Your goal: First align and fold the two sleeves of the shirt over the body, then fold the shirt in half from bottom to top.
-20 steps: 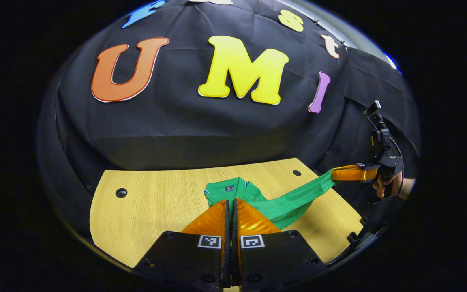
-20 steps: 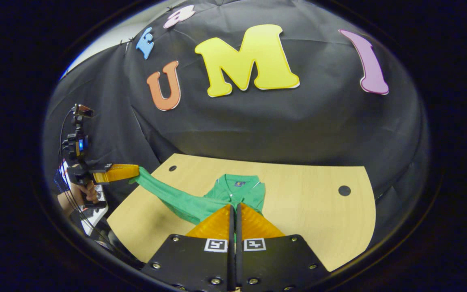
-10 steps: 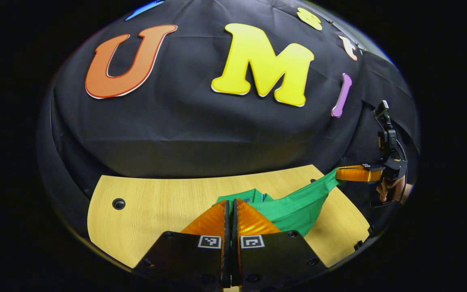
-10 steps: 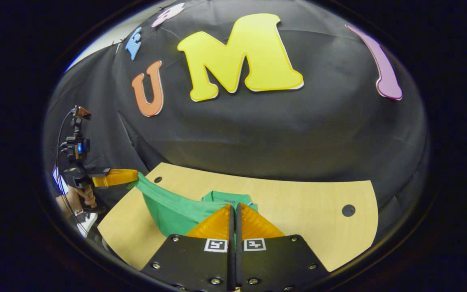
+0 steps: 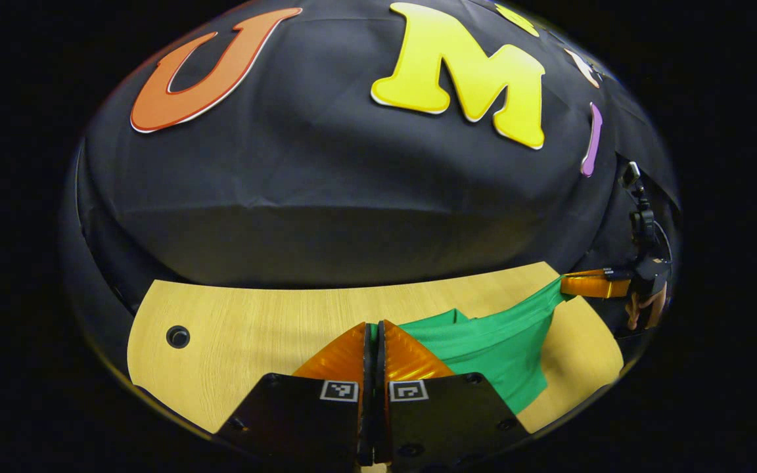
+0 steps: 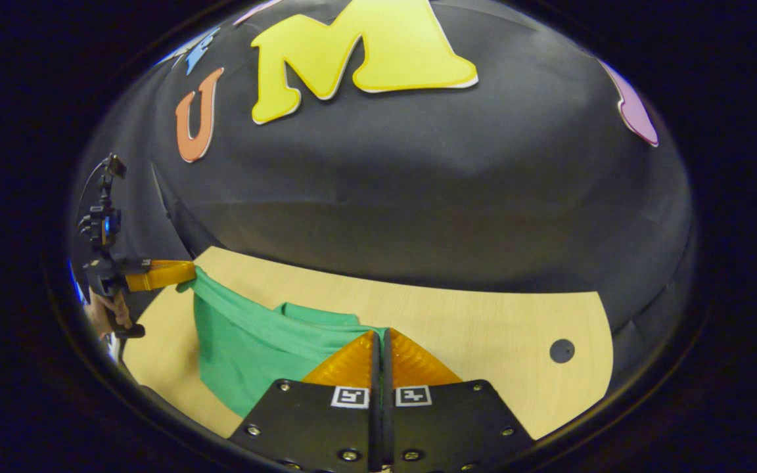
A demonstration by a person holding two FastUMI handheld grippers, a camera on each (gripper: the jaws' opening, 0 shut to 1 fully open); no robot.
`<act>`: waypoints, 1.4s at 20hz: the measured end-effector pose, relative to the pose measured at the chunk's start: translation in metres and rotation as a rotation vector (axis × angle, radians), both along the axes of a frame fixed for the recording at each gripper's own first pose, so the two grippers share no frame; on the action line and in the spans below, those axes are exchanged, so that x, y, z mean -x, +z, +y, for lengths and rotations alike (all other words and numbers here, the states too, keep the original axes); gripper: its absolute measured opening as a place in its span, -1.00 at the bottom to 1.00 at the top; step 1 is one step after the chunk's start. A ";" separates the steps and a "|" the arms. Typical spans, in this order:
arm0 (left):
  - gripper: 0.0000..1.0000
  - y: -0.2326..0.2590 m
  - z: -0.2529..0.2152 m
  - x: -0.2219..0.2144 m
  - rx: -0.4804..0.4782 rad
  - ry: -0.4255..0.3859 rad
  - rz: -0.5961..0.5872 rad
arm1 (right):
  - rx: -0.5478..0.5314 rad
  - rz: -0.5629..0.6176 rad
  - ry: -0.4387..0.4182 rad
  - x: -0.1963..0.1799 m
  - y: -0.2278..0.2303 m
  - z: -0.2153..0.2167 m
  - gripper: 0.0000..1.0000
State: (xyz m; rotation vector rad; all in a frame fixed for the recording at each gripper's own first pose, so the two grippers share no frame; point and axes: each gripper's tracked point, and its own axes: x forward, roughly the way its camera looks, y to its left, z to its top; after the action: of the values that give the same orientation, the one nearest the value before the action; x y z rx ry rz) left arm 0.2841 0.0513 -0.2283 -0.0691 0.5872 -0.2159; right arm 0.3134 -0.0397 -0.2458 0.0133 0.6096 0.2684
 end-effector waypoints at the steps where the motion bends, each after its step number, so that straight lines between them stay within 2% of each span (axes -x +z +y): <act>1: -0.92 -0.015 0.000 -0.005 -0.018 0.002 0.014 | 0.018 -0.004 -0.010 -0.004 -0.008 0.005 -0.99; 6: -0.87 -0.060 -0.002 -0.021 -0.038 0.021 0.060 | 0.092 0.021 -0.043 -0.026 -0.047 0.013 -0.98; 7: -0.71 -0.067 0.002 -0.017 -0.063 0.029 0.077 | 0.110 0.031 -0.057 -0.025 -0.052 0.012 -0.96; 9: -0.01 -0.066 0.001 -0.017 -0.068 0.020 0.070 | 0.117 0.031 -0.055 -0.025 -0.056 0.016 -0.60; 12: 1.00 -0.054 0.005 -0.014 -0.067 0.049 0.043 | 0.136 0.008 -0.083 -0.022 -0.049 0.014 0.57; 13: 1.00 -0.051 0.006 -0.012 -0.068 0.060 0.038 | 0.139 0.002 -0.102 -0.021 -0.043 0.010 0.96; 18: 1.00 -0.007 0.017 0.013 -0.053 0.130 -0.009 | 0.135 -0.061 -0.128 0.006 0.002 0.004 0.96; 21: 1.00 0.057 0.019 0.035 -0.043 0.149 -0.122 | 0.125 -0.133 -0.133 0.034 0.048 -0.003 0.96; 25: 1.00 0.152 0.001 0.068 -0.108 0.134 -0.301 | 0.108 -0.270 -0.158 0.076 0.130 -0.007 0.96; 28: 1.00 0.218 -0.012 0.107 -0.107 0.165 -0.414 | 0.065 -0.374 -0.183 0.126 0.186 -0.001 0.96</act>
State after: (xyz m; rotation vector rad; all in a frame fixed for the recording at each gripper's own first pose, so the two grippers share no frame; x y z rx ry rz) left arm 0.1773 0.0397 -0.0104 0.0308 0.1779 -0.0345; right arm 0.1878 -0.0405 -0.0601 -0.0426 0.2420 0.0697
